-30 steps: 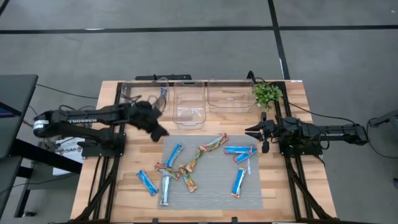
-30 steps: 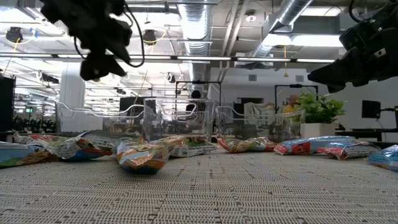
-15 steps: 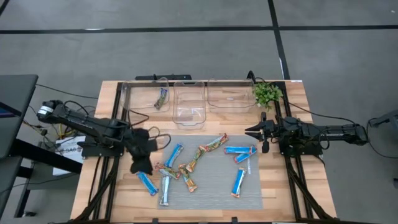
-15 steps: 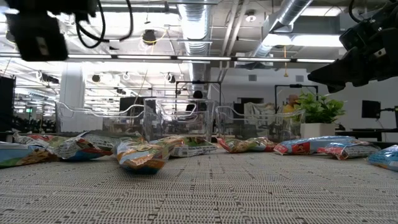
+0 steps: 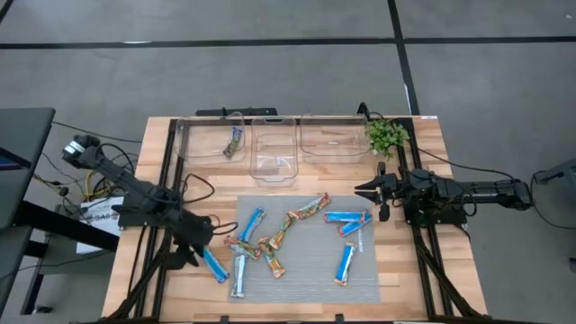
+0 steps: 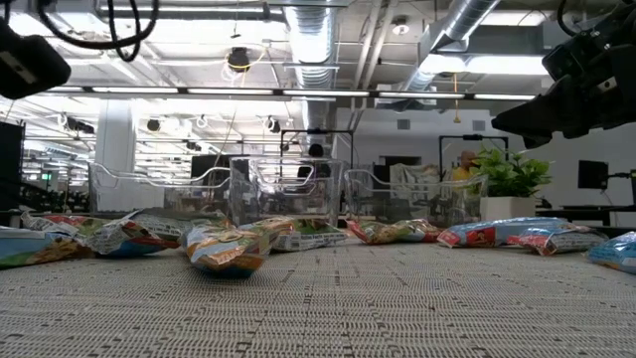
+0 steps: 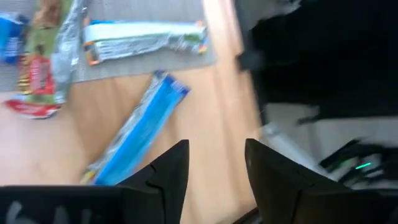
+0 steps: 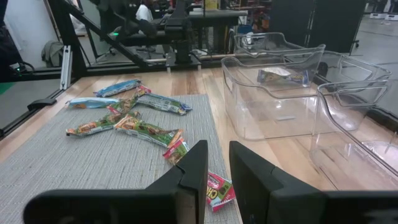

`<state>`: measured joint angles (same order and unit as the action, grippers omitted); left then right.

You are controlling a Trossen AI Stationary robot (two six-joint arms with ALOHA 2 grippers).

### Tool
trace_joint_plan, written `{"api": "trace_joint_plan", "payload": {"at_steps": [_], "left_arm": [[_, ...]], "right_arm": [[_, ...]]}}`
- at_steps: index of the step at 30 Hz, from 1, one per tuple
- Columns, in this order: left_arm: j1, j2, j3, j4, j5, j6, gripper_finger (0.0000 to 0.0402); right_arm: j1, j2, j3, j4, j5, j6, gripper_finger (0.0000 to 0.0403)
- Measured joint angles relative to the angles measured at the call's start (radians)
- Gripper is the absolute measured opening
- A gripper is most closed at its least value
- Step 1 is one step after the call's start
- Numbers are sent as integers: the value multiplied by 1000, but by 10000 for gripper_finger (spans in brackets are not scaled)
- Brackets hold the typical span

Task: Pick and place Granola Bars by type
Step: Put the blue granola bar into the left transparent bin

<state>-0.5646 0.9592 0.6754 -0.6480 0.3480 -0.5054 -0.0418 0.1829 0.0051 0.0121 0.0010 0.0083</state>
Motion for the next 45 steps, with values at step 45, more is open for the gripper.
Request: {"api": "trace_joint_plan", "payload": {"at_steps": [45], "left_arm": [[-209,594,52,127,-377,456,247]], "right_arm": [[0,0,0,0,0,0,59]]}}
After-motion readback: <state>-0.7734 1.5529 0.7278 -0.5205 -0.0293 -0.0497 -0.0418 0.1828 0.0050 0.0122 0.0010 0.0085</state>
